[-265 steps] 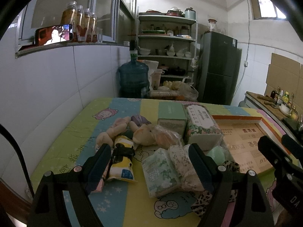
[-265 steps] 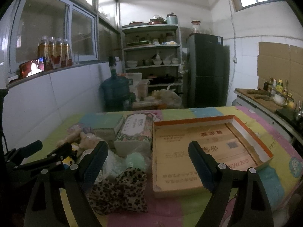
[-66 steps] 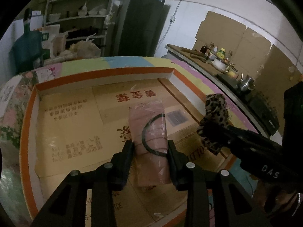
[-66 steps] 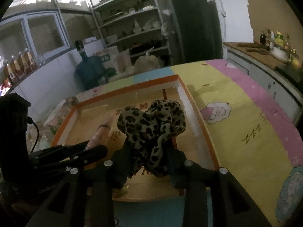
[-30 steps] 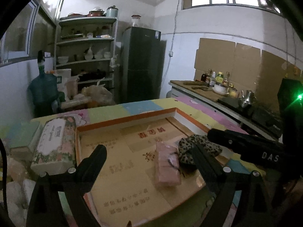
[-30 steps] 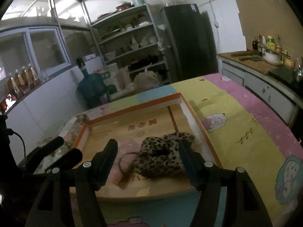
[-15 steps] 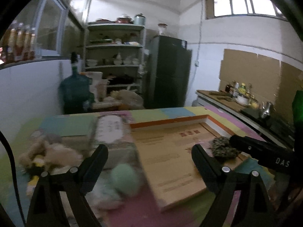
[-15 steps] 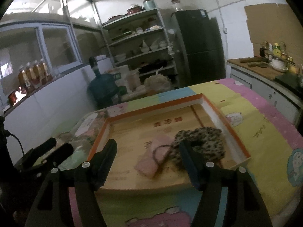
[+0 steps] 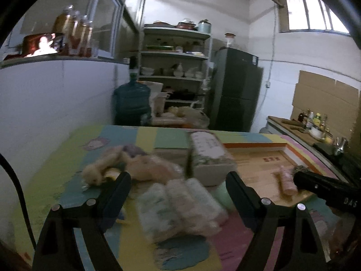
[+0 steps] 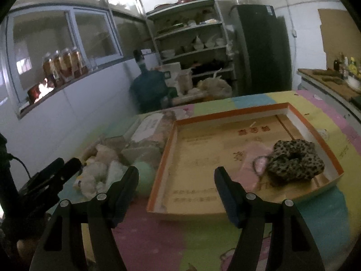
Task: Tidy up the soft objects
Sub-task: 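Move both tools back over the pile of soft items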
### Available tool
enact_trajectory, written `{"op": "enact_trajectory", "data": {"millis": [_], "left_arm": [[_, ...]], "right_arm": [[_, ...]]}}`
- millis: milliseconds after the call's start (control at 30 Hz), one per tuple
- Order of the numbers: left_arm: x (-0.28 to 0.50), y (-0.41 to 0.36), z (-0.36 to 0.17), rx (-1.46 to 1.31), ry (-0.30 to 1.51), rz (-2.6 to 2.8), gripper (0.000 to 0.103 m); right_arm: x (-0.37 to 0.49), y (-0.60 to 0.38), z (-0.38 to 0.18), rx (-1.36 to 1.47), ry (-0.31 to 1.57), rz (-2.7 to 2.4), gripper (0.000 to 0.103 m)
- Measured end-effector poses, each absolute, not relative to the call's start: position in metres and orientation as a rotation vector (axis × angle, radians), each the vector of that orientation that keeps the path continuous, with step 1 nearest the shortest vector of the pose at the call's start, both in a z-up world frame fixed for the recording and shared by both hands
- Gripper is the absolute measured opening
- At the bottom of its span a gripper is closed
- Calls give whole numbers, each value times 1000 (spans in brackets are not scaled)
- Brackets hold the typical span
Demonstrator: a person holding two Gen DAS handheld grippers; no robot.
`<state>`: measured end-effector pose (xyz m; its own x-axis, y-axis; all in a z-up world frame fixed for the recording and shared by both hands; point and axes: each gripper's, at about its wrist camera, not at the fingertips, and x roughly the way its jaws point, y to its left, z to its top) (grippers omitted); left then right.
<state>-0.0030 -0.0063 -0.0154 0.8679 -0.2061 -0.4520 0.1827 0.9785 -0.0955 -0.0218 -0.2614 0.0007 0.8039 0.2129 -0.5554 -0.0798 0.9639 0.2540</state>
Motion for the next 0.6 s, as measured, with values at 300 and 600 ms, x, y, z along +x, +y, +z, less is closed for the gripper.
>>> {"op": "enact_trajectory", "data": {"millis": [300,600], "left_arm": [[-4,49,-23,-93,485,-128,84],[28,82,-44,-117,586,-128,84]], "right_arm": [[-14,-236,-7,280,625,282,68],[-3,-194,1,178,615,250,68]]}}
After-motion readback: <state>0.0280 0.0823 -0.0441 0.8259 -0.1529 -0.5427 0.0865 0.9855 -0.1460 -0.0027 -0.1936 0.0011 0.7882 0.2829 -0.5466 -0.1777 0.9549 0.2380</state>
